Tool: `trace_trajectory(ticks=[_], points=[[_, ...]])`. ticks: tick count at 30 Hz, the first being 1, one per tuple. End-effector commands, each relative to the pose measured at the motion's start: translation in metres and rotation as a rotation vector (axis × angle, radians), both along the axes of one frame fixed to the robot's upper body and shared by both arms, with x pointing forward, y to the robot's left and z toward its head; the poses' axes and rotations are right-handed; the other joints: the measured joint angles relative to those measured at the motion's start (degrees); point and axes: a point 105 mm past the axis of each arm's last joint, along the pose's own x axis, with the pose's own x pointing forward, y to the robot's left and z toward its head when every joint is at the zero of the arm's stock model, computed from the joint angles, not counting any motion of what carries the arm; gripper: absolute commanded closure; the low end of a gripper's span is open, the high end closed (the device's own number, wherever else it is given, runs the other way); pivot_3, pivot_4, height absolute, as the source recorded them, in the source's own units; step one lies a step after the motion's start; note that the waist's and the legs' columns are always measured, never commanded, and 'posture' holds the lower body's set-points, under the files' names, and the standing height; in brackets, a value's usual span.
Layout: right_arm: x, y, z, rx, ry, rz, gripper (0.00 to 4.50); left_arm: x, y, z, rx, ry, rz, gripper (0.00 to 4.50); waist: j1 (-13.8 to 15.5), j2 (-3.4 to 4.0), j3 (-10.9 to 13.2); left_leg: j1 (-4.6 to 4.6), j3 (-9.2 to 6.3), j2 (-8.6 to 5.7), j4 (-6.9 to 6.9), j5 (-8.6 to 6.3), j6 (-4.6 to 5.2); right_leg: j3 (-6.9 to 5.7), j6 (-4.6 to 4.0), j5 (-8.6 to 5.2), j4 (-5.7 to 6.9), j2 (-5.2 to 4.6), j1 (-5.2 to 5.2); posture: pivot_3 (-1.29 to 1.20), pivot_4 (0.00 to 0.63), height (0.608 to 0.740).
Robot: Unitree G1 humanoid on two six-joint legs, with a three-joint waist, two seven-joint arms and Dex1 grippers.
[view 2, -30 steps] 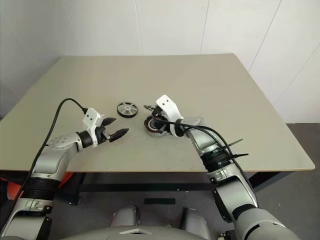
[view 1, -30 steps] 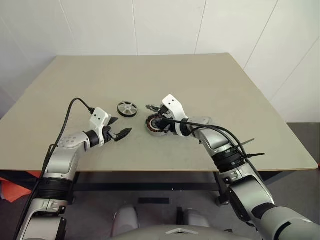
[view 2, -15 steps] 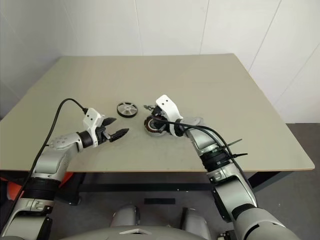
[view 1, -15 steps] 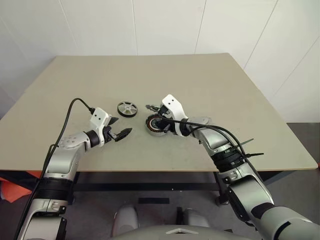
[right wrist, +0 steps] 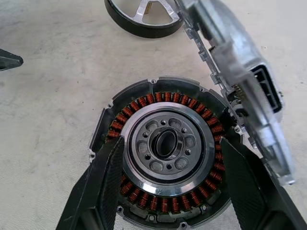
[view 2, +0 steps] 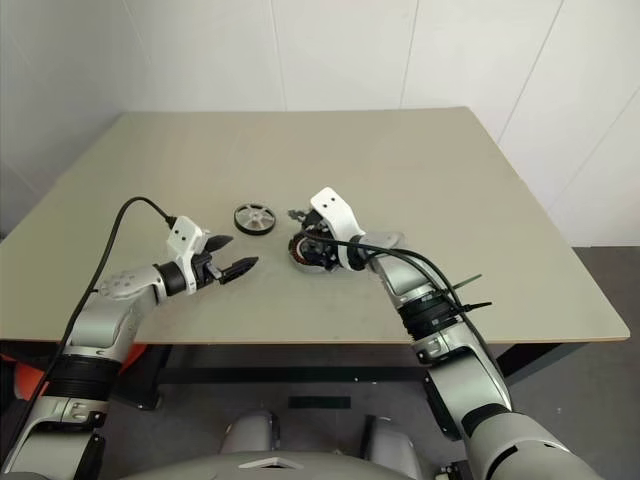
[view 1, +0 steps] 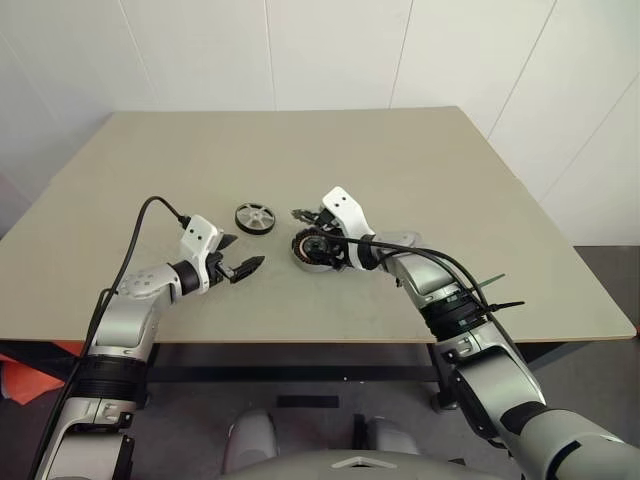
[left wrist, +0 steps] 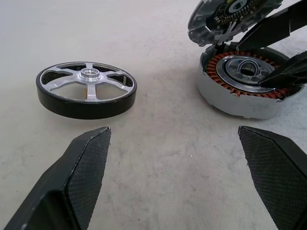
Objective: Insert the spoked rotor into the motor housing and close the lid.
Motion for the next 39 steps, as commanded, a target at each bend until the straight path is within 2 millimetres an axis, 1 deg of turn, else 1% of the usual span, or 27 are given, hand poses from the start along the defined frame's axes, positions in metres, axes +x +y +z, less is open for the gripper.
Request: trace_trajectory(ticks=[1,5,6,8,10,14,15,25,31,36,39], points=[[0.001,0.008,0.027,0.044,-0.076,0.033,1.1,0.003,-0.003,0.015,0.01,-0.064,-0.016,0.0,0.0,0.0,0.0,0.0,0.0,0.0,0.0,0.0,0.0,0.0,0.0,0.0,0.0,0.0,0.0,0.0,0.0,0.74],[0.0,0.01,0.031,0.066,-0.072,0.031,1.1,0.003,-0.004,0.014,0.01,-0.062,-0.019,0.0,0.0,0.0,0.0,0.0,0.0,0.02,0.0,0.0,0.0,0.0,0.0,0.0,0.0,0.01,0.0,0.0,0.0,0.74],[0.0,0.01,0.032,0.073,-0.07,0.029,1.5,0.004,-0.004,0.014,0.011,-0.061,-0.019,0.0,0.0,0.0,0.0,0.0,0.0,0.02,0.0,0.0,0.0,0.0,0.0,0.0,0.0,0.01,0.0,0.0,0.0,0.74],[-0.003,0.012,0.032,0.088,-0.06,0.052,2.0,0.004,-0.004,0.013,0.013,-0.06,-0.019,0.0,0.0,0.0,0.0,0.0,0.0,0.02,0.0,0.0,0.0,0.0,0.0,0.0,0.0,0.01,0.0,0.0,0.0,0.74],[-0.005,0.013,0.031,0.095,-0.049,0.066,2.78,0.004,-0.004,0.013,0.014,-0.06,-0.019,0.0,0.0,0.0,0.0,0.0,0.0,0.02,0.0,0.0,0.0,0.0,0.0,0.0,0.0,0.01,0.0,0.0,0.0,0.74],[-0.004,0.013,0.028,0.087,-0.046,0.055,4.22,0.004,-0.004,0.013,0.016,-0.059,-0.017,0.0,0.0,0.0,0.0,0.0,0.0,0.02,0.0,0.0,-0.01,0.0,0.0,0.0,0.0,0.02,0.0,0.0,0.0,0.74],[-0.004,0.013,0.028,0.086,-0.046,0.054,4.48,0.004,-0.004,0.013,0.016,-0.059,-0.017,0.0,0.0,0.0,0.0,0.0,0.0,0.02,0.0,0.0,-0.01,0.0,0.0,0.0,0.0,0.01,0.0,0.0,0.0,0.74],[0.0,0.011,0.019,0.069,-0.031,0.035,4.48,0.004,-0.003,0.012,0.02,-0.06,-0.014,0.0,0.0,0.0,0.0,0.0,0.0,0.02,0.0,0.01,-0.02,0.0,0.0,0.0,0.01,0.02,0.0,0.0,0.0,0.74],[0.005,0.003,0.0,0.028,-0.003,0.001,4.48,0.002,-0.006,0.009,0.02,-0.053,-0.022,0.0,-0.01,-0.02,-0.01,0.0,0.0,0.02,0.01,0.01,-0.02,0.0,-0.01,0.0,0.01,0.01,0.0,0.0,0.0,0.74],[0.002,0.003,0.002,0.033,-0.007,0.014,4.48,0.001,-0.007,0.008,0.019,-0.048,-0.027,0.0,0.01,-0.03,-0.02,0.03,0.0,0.02,0.03,0.01,-0.02,0.0,-0.01,0.01,0.03,0.01,0.03,0.0,0.0,0.74],[0.001,0.005,0.007,0.042,-0.017,0.024,4.48,0.0,-0.008,0.007,0.018,-0.046,-0.029,0.0,0.02,-0.03,-0.02,0.03,-0.01,0.02,0.02,0.01,-0.02,0.0,-0.01,0.01,0.03,0.01,0.03,0.0,0.0,0.74]])
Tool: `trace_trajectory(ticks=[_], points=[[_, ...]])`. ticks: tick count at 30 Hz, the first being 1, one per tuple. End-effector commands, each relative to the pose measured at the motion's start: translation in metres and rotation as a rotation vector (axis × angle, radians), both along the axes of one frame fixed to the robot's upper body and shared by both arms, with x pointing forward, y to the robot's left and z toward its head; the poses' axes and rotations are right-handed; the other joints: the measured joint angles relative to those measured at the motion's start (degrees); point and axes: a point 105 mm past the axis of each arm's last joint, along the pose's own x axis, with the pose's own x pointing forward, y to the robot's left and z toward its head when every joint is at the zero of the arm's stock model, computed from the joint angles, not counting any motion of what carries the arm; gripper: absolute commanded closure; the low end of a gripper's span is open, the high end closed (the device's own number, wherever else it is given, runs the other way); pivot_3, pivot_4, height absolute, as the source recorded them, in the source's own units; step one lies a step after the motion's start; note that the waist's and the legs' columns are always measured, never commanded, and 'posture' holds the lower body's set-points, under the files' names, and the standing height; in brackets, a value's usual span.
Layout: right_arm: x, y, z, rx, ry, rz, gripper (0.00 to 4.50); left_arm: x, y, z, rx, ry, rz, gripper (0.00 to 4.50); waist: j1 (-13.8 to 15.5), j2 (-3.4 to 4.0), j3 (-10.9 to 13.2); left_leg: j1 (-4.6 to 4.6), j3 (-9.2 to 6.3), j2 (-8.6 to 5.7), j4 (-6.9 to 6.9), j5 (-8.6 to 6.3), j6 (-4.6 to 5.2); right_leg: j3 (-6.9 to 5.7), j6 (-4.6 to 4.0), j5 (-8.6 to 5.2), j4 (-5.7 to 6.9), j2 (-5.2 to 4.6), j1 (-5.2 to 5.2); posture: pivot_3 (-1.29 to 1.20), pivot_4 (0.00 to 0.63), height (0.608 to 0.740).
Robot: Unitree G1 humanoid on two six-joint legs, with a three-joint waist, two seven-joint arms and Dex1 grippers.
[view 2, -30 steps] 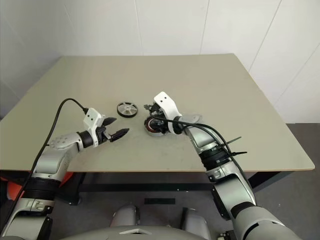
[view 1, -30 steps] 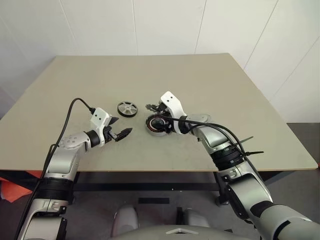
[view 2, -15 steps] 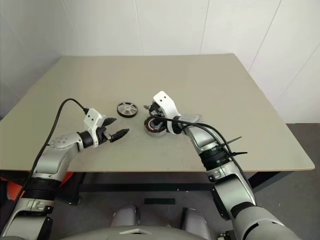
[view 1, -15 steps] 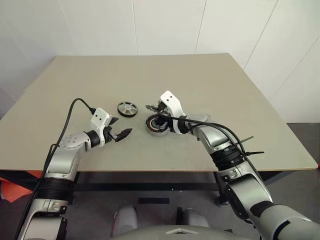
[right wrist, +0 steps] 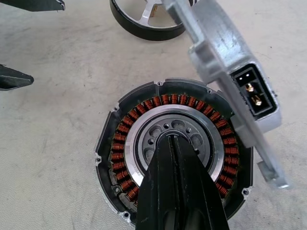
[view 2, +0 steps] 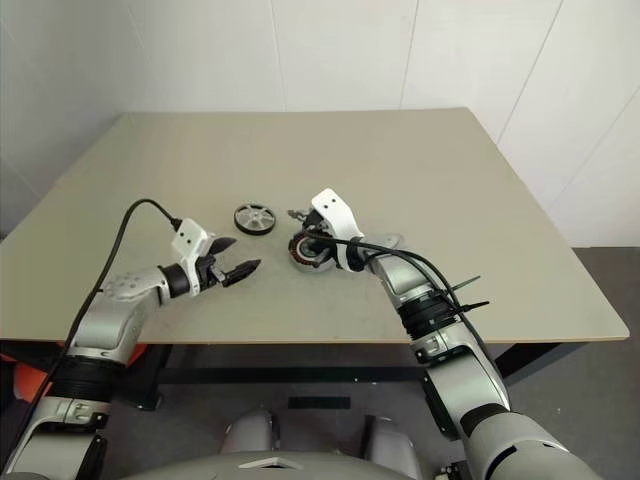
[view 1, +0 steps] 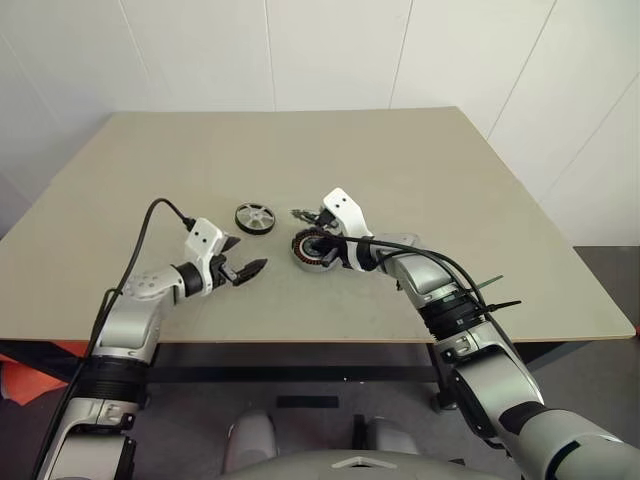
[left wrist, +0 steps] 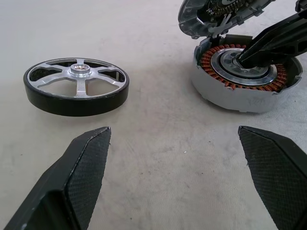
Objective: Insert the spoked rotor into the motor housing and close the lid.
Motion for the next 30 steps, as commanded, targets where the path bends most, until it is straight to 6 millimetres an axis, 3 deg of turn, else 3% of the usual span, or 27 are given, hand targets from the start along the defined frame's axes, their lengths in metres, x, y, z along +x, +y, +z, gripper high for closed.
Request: trace_trajectory(ticks=[1,9,18,24,30], points=[[0.0,0.004,0.016,0.015,-0.048,0.024,4.48,0.002,-0.003,0.012,-0.002,-0.053,-0.014,0.0,0.0,0.0,0.0,0.0,0.0,0.0,0.0,0.0,0.0,0.0,0.0,0.0,0.0,0.0,0.0,0.0,0.0,0.74],[0.005,0.006,0.032,0.031,-0.083,0.028,4.48,0.002,-0.004,0.011,-0.002,-0.049,-0.018,0.0,-0.01,0.0,0.0,0.0,0.0,0.01,0.0,0.0,0.0,0.0,0.0,0.0,0.0,0.01,-0.01,0.0,0.0,0.74],[0.021,0.006,0.02,0.002,-0.074,-0.009,4.48,0.001,-0.006,0.01,0.0,-0.044,-0.025,0.0,-0.03,0.0,0.0,-0.01,0.0,0.01,0.01,0.02,-0.03,0.0,-0.01,0.0,0.02,0.0,-0.01,0.0,0.0,0.74],[0.017,0.008,0.004,-0.016,-0.039,-0.007,4.48,0.001,-0.002,0.01,0.003,-0.046,-0.014,0.0,-0.06,0.0,0.0,0.03,0.0,0.03,0.01,0.02,-0.03,-0.01,-0.02,0.01,0.04,0.01,-0.01,0.0,0.0,0.74],[0.018,0.005,0.022,0.019,-0.075,-0.008,4.48,0.001,-0.002,0.01,0.003,-0.044,-0.011,0.0,-0.04,0.0,0.0,0.04,-0.01,0.04,0.01,0.02,-0.03,-0.01,-0.05,0.03,0.06,0.02,0.0,0.0,0.0,0.74]])
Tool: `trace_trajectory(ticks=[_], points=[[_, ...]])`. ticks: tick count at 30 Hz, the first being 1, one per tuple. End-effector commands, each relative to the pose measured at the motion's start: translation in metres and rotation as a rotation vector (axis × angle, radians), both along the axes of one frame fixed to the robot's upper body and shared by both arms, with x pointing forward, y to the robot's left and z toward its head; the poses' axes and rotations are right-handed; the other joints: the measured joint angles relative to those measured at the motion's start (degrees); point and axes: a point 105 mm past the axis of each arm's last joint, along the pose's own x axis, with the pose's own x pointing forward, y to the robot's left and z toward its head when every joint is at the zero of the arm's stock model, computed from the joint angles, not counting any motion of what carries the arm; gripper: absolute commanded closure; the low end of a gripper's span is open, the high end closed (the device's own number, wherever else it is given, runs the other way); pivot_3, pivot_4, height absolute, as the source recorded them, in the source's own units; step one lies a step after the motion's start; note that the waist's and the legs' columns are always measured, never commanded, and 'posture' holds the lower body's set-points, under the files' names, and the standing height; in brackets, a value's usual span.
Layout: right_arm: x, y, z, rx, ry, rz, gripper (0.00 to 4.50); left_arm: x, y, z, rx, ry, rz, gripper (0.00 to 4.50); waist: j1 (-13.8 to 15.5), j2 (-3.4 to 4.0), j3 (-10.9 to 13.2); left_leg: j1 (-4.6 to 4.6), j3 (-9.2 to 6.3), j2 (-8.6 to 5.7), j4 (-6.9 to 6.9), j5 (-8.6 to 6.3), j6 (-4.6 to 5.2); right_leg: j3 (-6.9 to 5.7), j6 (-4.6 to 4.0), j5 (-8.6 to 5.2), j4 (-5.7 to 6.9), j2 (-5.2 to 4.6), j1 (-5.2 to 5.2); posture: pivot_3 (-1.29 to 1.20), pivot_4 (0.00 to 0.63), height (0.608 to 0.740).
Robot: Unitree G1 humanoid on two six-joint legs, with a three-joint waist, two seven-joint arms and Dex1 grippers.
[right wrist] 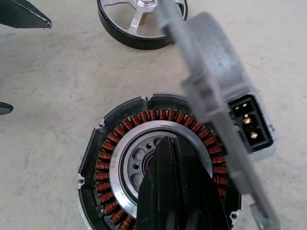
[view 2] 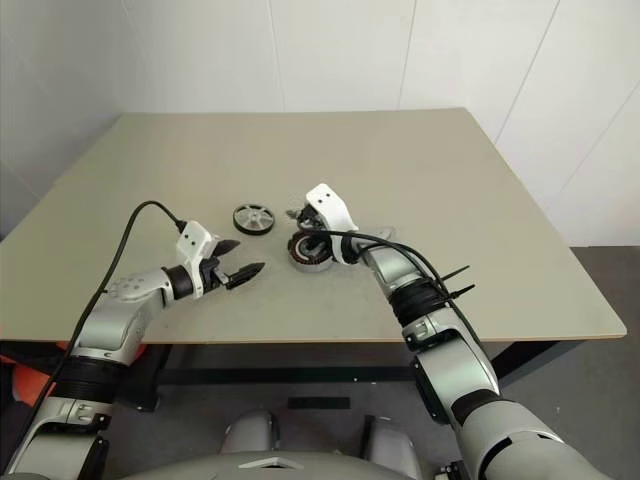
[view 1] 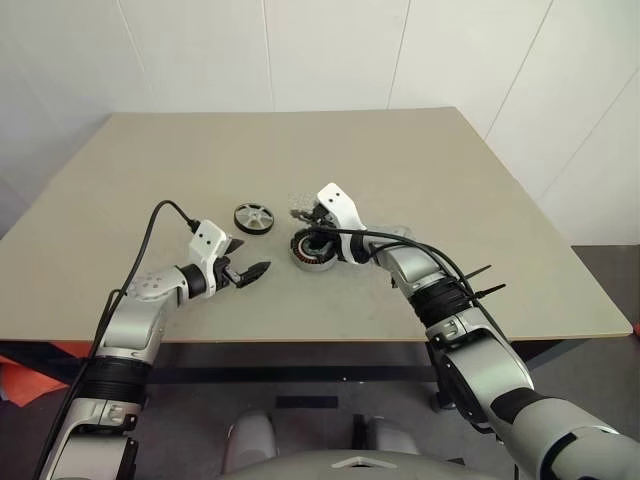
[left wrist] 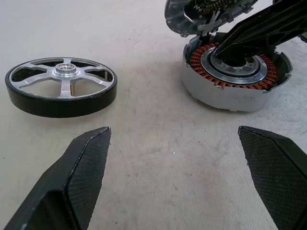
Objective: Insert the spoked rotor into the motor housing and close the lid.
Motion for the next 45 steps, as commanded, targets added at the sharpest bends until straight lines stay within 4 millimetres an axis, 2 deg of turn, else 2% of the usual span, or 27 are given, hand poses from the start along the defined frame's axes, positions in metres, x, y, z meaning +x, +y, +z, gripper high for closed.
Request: trace_trajectory(ticks=[1,7,15,20,29,39,45], points=[[0.001,-0.001,0.026,0.042,-0.068,0.01,4.48,0.002,0.002,0.012,0.004,-0.052,0.0,0.0,0.08,0.0,0.0,-0.01,0.0,0.0,0.0,0.01,-0.01,0.0,0.0,0.0,0.0,0.0,0.0,0.0,0.0,0.74],[-0.019,-0.001,0.051,0.075,-0.123,0.064,4.48,0.005,0.003,0.013,-0.002,-0.049,0.011,0.0,0.12,0.0,0.0,-0.06,-0.01,0.02,-0.02,0.03,-0.04,-0.01,0.0,0.0,-0.07,0.05,-0.02,0.0,0.0,0.74],[-0.04,-0.023,0.064,0.071,-0.145,0.035,4.48,0.013,0.004,0.01,-0.046,-0.021,0.075,0.0,0.24,0.0,0.0,0.01,-0.02,0.05,-0.01,0.08,-0.13,0.02,0.01,0.0,-0.06,0.07,0.03,0.0,0.0,0.74],[-0.038,-0.038,0.071,0.077,-0.153,-0.042,4.48,0.025,0.012,0.006,-0.078,0.011,0.179,0.0,0.22,-0.01,0.0,0.05,-0.04,0.09,-0.02,0.13,-0.22,0.02,0.02,0.0,-0.01,0.11,0.03,0.0,0.0,0.74],[-0.029,-0.049,0.072,0.082,-0.146,-0.131,4.48,0.038,0.023,-0.004,-0.211,0.136,0.356,0.0,0.19,-0.01,0.0,0.01,-0.04,0.12,-0.03,0.14,-0.23,0.02,-0.01,0.01,-0.05,0.15,0.01,0.0,0.0,0.74],[-0.027,-0.051,0.067,0.086,-0.126,-0.155,4.48,0.045,0.012,0.006,-0.513,0.226,0.406,0.0,0.32,-0.01,0.0,0.01,-0.05,0.1,-0.01,0.14,-0.23,0.01,-0.02,0.01,-0.05,0.14,0.04,0.0,0.0,0.74],[-0.027,-0.052,0.063,0.082,-0.116,-0.17,4.48,0.052,0.007,0.01,-0.561,0.227,0.444,0.0,0.35,-0.02,0.01,-0.01,-0.05,0.1,-0.02,0.13,-0.22,0.01,-0.02,0.02,-0.08,0.14,0.04,0.0,0.0,0.74]])
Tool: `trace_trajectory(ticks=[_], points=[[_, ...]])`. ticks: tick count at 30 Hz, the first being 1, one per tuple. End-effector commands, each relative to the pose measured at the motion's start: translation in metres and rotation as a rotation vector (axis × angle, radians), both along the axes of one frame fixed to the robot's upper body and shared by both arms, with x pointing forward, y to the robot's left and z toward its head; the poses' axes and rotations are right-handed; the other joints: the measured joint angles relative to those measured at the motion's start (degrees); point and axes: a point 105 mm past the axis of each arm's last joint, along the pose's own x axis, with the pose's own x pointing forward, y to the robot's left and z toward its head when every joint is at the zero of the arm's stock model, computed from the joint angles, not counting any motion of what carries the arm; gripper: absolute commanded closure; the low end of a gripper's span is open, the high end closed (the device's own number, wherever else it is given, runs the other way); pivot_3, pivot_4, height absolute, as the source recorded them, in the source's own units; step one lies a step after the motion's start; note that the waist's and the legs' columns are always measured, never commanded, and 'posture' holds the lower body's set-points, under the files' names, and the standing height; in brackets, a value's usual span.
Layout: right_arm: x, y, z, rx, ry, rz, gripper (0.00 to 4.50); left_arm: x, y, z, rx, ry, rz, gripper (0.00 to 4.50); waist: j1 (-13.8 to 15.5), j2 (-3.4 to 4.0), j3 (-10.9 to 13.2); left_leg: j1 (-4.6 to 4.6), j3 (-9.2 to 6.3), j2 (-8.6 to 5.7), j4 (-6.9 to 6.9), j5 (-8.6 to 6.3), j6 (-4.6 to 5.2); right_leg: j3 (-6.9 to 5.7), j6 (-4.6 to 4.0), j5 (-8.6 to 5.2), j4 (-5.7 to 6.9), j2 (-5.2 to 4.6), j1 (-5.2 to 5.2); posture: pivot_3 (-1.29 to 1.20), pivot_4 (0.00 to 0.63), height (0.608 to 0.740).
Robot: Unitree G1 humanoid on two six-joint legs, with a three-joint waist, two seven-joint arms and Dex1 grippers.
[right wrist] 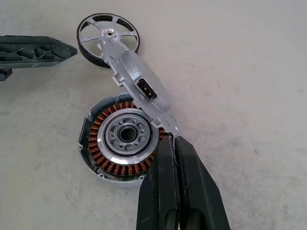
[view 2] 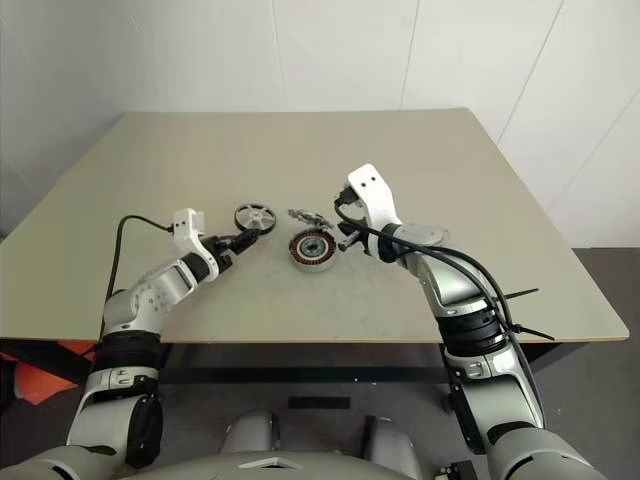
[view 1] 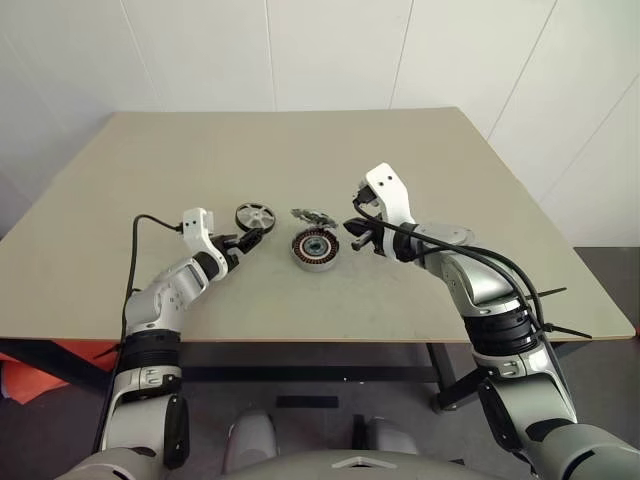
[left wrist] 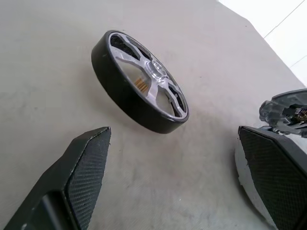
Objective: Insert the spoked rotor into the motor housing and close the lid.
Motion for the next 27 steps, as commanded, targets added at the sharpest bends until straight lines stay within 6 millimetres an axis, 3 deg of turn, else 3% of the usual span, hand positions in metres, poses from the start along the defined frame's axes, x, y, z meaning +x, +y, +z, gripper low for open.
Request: trace_trajectory(ticks=[1,10,18,21,25,27], points=[[0.003,-0.002,0.01,0.017,-0.033,-0.021,4.48,0.01,0.003,0.015,-0.039,-0.029,0.051,0.0,0.03,0.0,0.0,-0.01,0.0,0.0,0.0,0.0,0.0,0.0,0.0,0.0,0.0,0.0,0.0,0.0,0.0,0.74],[0.006,-0.006,0.001,0.025,-0.012,-0.056,4.48,0.025,0.015,0.006,-0.141,0.013,0.181,0.0,0.16,-0.02,0.01,-0.01,-0.03,-0.01,0.0,0.0,0.0,-0.01,0.01,0.0,-0.04,0.0,0.03,0.0,0.0,0.74],[0.007,-0.005,-0.004,0.025,-0.001,-0.061,4.48,0.033,0.004,0.001,-0.273,0.041,0.195,0.0,0.24,-0.02,0.01,0.03,-0.05,-0.03,0.0,0.0,0.0,-0.02,0.02,0.0,-0.04,-0.01,0.1,0.0,0.0,0.74],[0.006,-0.004,-0.005,0.026,0.001,-0.061,4.5,0.033,0.003,-0.002,-0.283,0.048,0.194,0.52,0.39,-0.02,0.01,0.03,-0.06,-0.06,0.0,0.0,0.0,-0.03,0.02,0.0,-0.04,-0.04,0.11,0.0,0.0,0.74],[0.006,-0.005,-0.005,0.025,0.002,-0.065,4.5,0.031,0.001,-0.002,-0.293,0.049,0.167,1.84,0.39,-0.03,0.01,0.0,-0.07,-0.09,-0.01,0.0,0.01,-0.03,0.02,0.01,-0.09,-0.06,0.11,0.0,0.0,0.74],[0.006,-0.006,-0.005,0.024,0.001,-0.069,4.5,0.03,0.0,-0.001,-0.297,0.045,0.154,1.84,0.38,-0.03,0.01,-0.01,-0.07,-0.08,-0.02,0.0,0.01,-0.05,0.02,0.01,-0.1,-0.06,0.1,0.0,0.0,0.74]])
